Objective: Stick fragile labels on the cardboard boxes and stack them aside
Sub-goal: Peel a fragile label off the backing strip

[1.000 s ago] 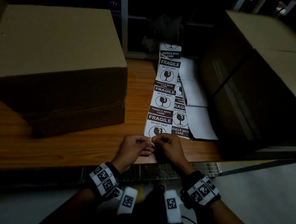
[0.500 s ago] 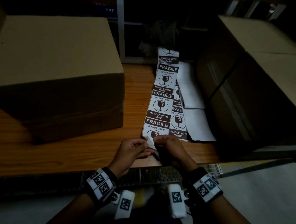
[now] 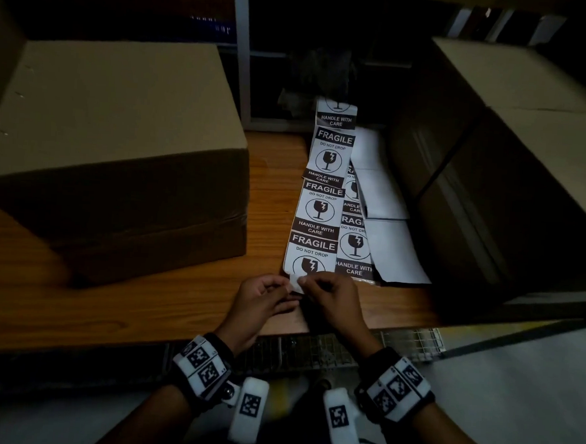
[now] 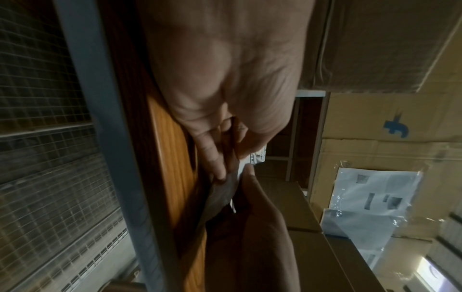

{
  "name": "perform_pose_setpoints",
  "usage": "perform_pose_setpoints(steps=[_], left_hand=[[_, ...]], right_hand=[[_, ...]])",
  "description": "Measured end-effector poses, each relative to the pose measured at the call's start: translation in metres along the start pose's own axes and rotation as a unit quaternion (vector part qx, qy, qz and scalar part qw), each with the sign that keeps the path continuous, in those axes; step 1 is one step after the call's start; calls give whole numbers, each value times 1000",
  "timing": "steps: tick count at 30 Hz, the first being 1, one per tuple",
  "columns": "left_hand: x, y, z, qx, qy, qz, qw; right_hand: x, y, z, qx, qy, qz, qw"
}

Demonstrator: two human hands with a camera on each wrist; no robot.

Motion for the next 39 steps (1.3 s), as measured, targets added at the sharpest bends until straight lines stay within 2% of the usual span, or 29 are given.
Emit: perform_pose_setpoints(steps=[8, 14, 19, 21, 24, 26, 30, 34, 39], left_hand=[[-1, -1, 2, -13, -7, 24, 1000], [-5, -2, 3, -31, -22, 64, 997], [-6, 2, 2, -55, -23, 110, 992], [-6, 4, 2, -60, -12, 120, 991], [-4, 7, 0, -59, 0, 135, 989], [-3, 9, -1, -57, 1, 132, 990], [-3, 9, -3, -53, 13, 144, 988], [0, 11, -3, -50, 17, 140, 989], [5, 10, 7, -30, 31, 162, 986]], right_hand=[[-3, -6, -2, 123, -52, -105, 985], [-9, -7, -7, 243, -114, -207, 941], [-9, -12, -9, 265, -162, -229, 923], [-11, -14, -9, 235, -156, -226, 932], [-13, -19, 0, 113, -142, -131, 975], [-12, -19, 7, 54, -121, -80, 988], [-14, -11, 10, 18, -89, -63, 994], [-12, -9, 4, -25, -19, 33, 999], [-4, -6, 3, -72, 43, 128, 988]])
Point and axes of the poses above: each hand's wrist, its own z-axis away from the middle knuckle, its own x-axis out of the palm, y = z × x, the point moved 2 cm from there along -z, towards the middle knuckle, and after that the axes turned 10 degrees about x, right-handed, at the moved point
